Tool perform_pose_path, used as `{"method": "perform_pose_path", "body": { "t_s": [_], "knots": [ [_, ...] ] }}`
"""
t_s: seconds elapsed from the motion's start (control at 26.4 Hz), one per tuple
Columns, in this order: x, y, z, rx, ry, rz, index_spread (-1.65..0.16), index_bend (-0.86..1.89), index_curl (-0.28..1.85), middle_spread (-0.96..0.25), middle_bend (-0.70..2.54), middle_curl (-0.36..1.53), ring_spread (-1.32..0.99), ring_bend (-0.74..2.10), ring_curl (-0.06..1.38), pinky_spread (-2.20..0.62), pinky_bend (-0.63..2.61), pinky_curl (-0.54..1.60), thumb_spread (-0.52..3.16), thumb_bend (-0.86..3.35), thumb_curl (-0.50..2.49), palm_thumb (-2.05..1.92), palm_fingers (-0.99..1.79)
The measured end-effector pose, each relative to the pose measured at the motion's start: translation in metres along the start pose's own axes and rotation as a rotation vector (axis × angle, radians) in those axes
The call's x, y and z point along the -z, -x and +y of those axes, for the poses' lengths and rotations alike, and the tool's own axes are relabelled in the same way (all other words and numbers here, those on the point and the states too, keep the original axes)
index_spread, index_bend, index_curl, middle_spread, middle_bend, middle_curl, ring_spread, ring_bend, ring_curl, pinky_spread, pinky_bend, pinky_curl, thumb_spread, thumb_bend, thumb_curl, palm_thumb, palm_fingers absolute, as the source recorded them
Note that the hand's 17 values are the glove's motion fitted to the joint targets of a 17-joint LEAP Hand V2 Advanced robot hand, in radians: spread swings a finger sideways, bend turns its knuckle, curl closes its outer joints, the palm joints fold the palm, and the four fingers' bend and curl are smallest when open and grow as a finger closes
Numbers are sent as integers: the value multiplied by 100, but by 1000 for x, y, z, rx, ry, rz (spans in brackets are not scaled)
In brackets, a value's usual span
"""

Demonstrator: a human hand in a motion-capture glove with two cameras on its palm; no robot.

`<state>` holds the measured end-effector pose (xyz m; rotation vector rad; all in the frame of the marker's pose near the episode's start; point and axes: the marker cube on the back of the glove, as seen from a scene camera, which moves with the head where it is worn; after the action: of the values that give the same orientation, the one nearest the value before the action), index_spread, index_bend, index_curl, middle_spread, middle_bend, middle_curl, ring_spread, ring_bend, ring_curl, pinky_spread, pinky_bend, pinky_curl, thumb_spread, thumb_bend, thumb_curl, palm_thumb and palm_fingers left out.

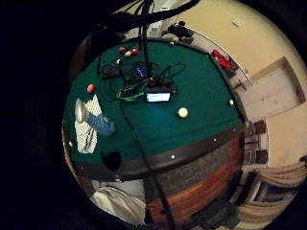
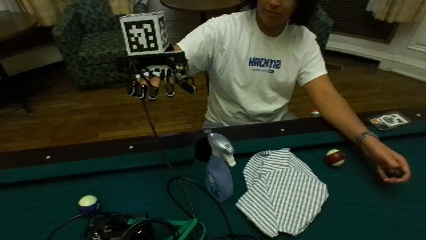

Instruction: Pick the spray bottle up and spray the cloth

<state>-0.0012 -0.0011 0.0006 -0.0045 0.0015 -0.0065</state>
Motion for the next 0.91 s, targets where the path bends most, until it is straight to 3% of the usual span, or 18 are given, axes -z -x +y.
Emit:
{"method": "perform_pose_path", "body": {
  "t_s": [0.26,0.6,0.91],
  "knots": [
    [-5,3,2,18,19,11,-23,34,23,-15,55,22,-14,52,25,3,15,11,65,28,19,58,115],
    [-14,-3,5,28,41,-4,-28,31,31,-17,55,30,-17,52,31,4,15,15,83,19,26,63,113],
    [-78,-11,16,76,106,-57,-29,29,35,-18,53,34,-17,50,34,4,14,17,90,12,30,66,113]
  ]
}}
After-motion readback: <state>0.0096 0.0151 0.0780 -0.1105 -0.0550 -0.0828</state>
